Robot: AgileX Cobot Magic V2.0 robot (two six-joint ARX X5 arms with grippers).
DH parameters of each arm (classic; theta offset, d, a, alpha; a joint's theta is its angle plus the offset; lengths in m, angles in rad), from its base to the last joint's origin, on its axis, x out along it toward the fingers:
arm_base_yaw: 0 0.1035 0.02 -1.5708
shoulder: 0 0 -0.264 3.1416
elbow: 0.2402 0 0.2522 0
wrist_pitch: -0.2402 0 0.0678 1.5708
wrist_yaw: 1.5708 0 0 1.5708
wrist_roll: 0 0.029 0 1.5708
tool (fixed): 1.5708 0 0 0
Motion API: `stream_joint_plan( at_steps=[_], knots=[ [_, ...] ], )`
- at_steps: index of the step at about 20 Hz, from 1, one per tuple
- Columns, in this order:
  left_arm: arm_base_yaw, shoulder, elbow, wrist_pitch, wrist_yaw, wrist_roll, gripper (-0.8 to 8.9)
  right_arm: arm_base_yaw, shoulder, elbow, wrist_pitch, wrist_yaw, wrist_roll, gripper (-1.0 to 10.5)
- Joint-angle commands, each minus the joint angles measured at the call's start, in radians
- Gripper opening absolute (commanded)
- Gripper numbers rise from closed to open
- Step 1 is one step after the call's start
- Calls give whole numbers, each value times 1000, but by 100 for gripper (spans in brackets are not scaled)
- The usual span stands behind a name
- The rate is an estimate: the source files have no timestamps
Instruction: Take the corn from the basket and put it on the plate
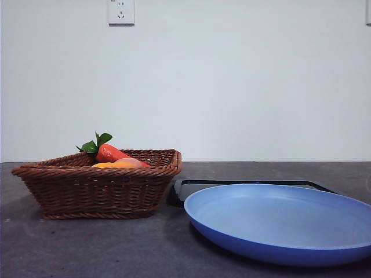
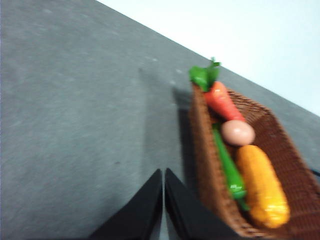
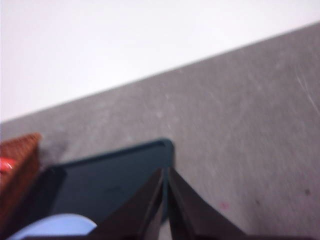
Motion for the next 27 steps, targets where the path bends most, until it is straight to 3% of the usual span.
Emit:
stream_joint_plan(
  at_steps=[1,9,15,17,20,27],
  knots=[
    [3,27,75,-16,26,-8,7,0,10,63,-4,-10,29,1],
    [3,198,268,-96,148,53,7,0,179,307,-193,-136,-7,1],
    [0,380,430,-243,272,210,7,0,374,499,-362,-262,-148,1],
    [-5,442,483,-309,291,274,7,4,440,554,-427,-341,-211,1],
    [-31,520,547,-371,328,318,7,27,528,620,-522,-413,-283,1],
    [-157,644,628,-462,352,407,7,120,651,690,-657,-415,-373,1]
  ],
)
